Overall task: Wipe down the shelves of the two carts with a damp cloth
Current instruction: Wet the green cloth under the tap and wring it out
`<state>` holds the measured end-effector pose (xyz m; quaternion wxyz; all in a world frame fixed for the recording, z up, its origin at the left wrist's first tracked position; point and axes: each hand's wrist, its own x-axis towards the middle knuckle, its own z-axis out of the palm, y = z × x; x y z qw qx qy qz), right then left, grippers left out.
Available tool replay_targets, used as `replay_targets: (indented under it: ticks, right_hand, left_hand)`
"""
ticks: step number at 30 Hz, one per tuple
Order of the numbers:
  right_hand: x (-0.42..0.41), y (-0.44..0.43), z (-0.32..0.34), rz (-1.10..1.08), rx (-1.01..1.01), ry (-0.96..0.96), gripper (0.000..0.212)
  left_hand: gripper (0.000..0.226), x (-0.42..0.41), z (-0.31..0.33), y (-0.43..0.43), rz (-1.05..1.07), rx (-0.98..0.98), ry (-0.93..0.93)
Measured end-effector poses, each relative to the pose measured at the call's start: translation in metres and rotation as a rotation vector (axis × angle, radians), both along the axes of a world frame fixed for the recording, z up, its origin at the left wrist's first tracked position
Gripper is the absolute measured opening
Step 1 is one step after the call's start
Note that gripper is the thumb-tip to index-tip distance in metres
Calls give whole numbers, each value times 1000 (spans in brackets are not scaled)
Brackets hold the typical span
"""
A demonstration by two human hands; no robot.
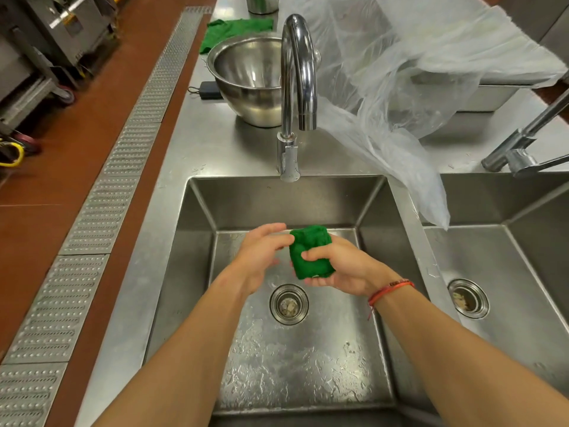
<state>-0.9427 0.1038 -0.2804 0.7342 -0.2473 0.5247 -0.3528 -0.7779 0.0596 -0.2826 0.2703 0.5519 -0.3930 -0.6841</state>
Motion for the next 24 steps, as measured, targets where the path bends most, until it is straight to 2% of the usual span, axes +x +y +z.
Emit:
replay_targets:
  ticks: [3, 6, 8, 10, 12, 14, 15, 17, 19, 21, 22, 24]
  right_hand:
    - [3, 0, 9, 96, -36, -152, 38]
    - [7, 0, 5, 170, -45, -118, 48]
    - [8, 1, -2, 184, -14, -13, 45]
    - [15, 4, -4, 194, 9, 149, 33]
    - [24, 4, -6, 161, -3, 330, 24]
    - [28, 3, -7, 99, -14, 406, 19]
    - [28, 3, -5, 73, 0, 359, 19]
    - [24, 3, -2, 59, 47, 119, 34]
    - [19, 3, 1, 75, 88, -144, 43]
    - [19, 4, 3, 110, 114, -361, 42]
    - [21, 4, 5, 131, 118, -447, 43]
    - [27, 6, 5, 125, 122, -569, 49]
  left_hand:
    - [24, 1, 3, 6, -126, 80, 104]
    - [14, -3, 5, 7, -72, 12, 103]
    - [8, -7, 3, 6, 6, -79, 34]
    - [17, -10, -2, 6, 91, -137, -64]
    - [18, -12, -10, 6, 150, -149, -124]
    - [16, -12, -12, 3, 148, -128, -113]
    - [16, -11, -10, 0, 122, -101, -73]
    - [29, -4, -3, -5, 37, -26, 99]
    - [54, 5, 5, -8, -132, 58, 351]
    - [80, 11, 9, -7, -324, 140, 586]
    - [83, 10, 10, -6, -384, 172, 670]
    - [57, -1, 9, -7, -405, 163, 722]
